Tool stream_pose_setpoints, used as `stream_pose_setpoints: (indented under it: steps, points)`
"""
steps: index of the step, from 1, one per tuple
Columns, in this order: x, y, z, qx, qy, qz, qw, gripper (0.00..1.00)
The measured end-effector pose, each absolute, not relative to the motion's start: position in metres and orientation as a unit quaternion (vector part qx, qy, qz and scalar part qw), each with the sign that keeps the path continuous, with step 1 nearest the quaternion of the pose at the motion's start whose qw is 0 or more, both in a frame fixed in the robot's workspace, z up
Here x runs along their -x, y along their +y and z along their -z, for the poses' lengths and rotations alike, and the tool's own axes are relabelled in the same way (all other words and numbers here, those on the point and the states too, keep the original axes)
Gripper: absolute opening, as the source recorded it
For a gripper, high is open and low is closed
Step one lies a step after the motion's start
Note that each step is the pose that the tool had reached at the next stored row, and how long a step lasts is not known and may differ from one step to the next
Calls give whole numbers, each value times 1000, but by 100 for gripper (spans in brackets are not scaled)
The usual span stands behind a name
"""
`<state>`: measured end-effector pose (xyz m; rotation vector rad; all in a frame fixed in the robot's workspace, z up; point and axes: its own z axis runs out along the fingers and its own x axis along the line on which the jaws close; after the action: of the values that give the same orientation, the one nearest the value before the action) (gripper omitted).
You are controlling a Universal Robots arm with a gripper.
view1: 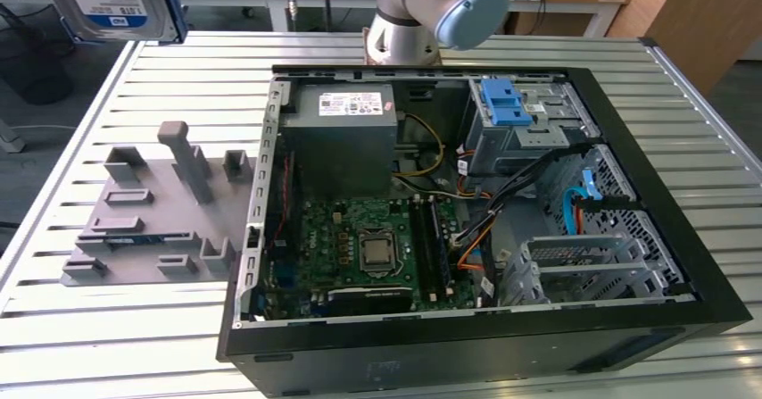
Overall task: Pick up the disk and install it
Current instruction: 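Pick up the disk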
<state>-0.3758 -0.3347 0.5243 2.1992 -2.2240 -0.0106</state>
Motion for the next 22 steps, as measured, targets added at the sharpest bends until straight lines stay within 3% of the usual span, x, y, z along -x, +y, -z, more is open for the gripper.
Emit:
stream_pose_setpoints:
  steps: [22]
  points:
    - [357,-335,-524,-703,-711,3,7,36]
